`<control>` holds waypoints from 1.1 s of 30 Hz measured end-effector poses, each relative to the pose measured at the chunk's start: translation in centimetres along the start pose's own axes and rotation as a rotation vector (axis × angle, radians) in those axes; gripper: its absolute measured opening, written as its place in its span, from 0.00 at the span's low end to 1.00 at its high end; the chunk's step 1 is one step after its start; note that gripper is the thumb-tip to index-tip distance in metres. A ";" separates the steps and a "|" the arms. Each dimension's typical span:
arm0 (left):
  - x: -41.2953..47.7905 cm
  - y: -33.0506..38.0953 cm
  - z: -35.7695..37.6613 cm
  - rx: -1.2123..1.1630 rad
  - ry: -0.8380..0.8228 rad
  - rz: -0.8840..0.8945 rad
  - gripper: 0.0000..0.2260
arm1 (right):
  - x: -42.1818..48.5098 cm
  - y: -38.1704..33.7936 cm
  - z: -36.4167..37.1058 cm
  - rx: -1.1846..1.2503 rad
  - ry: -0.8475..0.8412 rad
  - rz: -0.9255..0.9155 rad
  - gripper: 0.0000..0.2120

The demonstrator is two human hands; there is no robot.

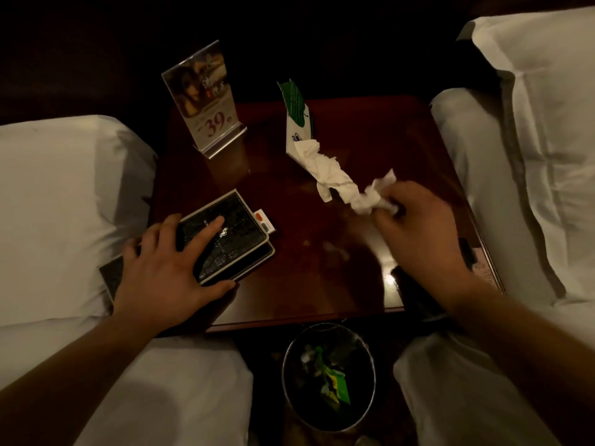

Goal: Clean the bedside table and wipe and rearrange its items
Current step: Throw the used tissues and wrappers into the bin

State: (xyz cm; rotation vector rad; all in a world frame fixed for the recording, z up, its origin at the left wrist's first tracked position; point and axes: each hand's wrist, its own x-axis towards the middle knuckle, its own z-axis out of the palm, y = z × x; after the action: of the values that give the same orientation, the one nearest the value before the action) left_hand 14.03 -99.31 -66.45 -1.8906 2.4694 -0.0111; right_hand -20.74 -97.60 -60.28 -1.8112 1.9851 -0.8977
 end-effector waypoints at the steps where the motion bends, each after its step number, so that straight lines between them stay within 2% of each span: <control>1: 0.0 0.0 0.0 0.000 -0.002 0.001 0.44 | -2.6 -0.6 -0.2 0.081 -0.050 0.006 0.10; 4: 0.0 0.0 0.0 -0.007 -0.016 -0.025 0.49 | -10.4 -1.3 1.0 0.179 -0.213 0.007 0.12; 6: 0.1 0.1 0.0 -0.014 -0.033 -0.042 0.52 | -14.7 -0.4 3.0 0.199 -0.314 0.092 0.11; 9: 0.1 0.0 -0.2 -0.006 -0.064 -0.033 0.53 | -18.5 2.6 6.6 0.052 -0.515 0.264 0.16; 12: 0.3 0.0 -0.6 -0.003 -0.093 -0.040 0.53 | -20.3 5.7 10.0 -0.096 -0.749 0.355 0.19; 16: 0.2 0.1 -0.7 -0.010 -0.110 -0.057 0.53 | -21.4 7.8 12.4 -0.155 -0.896 0.423 0.21; 19: 0.3 0.1 -0.6 -0.021 -0.106 -0.059 0.54 | -21.5 8.3 12.8 -0.175 -0.888 0.434 0.21; 23: 0.3 0.0 -0.5 -0.035 -0.098 -0.069 0.55 | -20.6 8.1 12.2 -0.161 -0.805 0.389 0.15; 27: 0.2 0.0 -0.6 -0.036 -0.096 -0.075 0.54 | -18.9 7.0 10.1 -0.108 -0.716 0.352 0.15; 33: 0.3 0.1 -0.6 -0.045 -0.094 -0.076 0.55 | -12.8 1.1 4.2 0.057 -0.443 0.118 0.10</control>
State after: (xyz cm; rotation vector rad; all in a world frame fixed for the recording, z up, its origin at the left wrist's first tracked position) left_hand 13.83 -99.60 -65.82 -1.9531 2.3557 0.1293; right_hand -17.04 -86.17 -66.51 -1.6645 1.7417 -0.4601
